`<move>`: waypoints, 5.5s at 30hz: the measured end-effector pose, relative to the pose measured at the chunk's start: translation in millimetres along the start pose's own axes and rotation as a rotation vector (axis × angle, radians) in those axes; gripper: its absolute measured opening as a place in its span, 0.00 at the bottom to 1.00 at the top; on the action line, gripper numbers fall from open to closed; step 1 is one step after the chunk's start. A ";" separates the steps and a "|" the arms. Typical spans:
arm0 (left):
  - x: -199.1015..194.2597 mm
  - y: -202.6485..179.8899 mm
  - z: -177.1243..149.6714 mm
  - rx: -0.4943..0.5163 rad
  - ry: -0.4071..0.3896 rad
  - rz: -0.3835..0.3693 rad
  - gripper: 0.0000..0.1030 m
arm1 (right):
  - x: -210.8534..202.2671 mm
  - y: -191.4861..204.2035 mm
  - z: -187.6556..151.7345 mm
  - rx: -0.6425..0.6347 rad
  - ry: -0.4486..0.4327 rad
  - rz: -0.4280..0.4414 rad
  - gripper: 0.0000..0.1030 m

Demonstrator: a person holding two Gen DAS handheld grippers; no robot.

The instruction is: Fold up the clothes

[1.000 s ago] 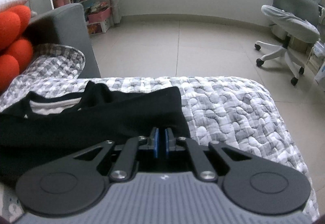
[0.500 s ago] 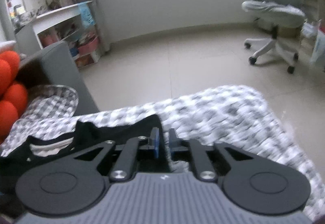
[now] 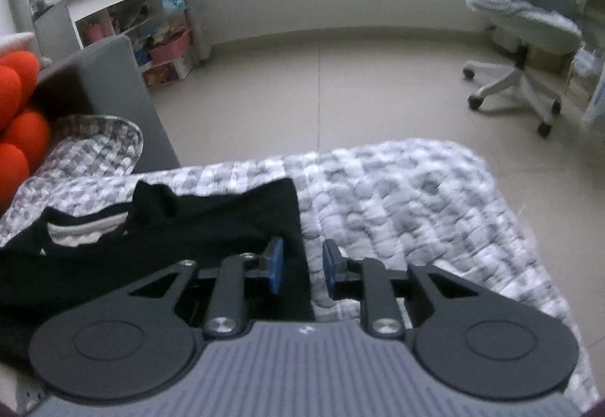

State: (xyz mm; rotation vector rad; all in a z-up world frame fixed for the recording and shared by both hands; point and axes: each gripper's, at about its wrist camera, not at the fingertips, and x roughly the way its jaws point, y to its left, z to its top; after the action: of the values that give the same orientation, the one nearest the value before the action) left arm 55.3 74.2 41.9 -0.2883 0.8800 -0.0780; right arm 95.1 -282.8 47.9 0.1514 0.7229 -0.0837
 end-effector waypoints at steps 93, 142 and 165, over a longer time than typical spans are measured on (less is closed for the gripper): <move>-41.3 22.7 -14.4 0.048 -0.009 0.138 0.38 | -55.3 71.0 -26.2 -0.184 0.066 0.101 0.38; -32.3 10.9 -16.6 0.074 -0.034 0.138 0.35 | -42.2 1.0 -34.4 0.188 0.036 0.025 0.18; -64.5 0.7 -15.7 0.019 -0.036 0.052 0.36 | -87.9 15.9 -14.8 0.075 -0.057 0.023 0.20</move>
State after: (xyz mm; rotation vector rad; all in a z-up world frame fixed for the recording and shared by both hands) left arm 2.1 83.4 80.5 -0.2481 0.8505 -0.0329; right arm 21.8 -262.5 97.1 0.2283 0.6609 -0.0929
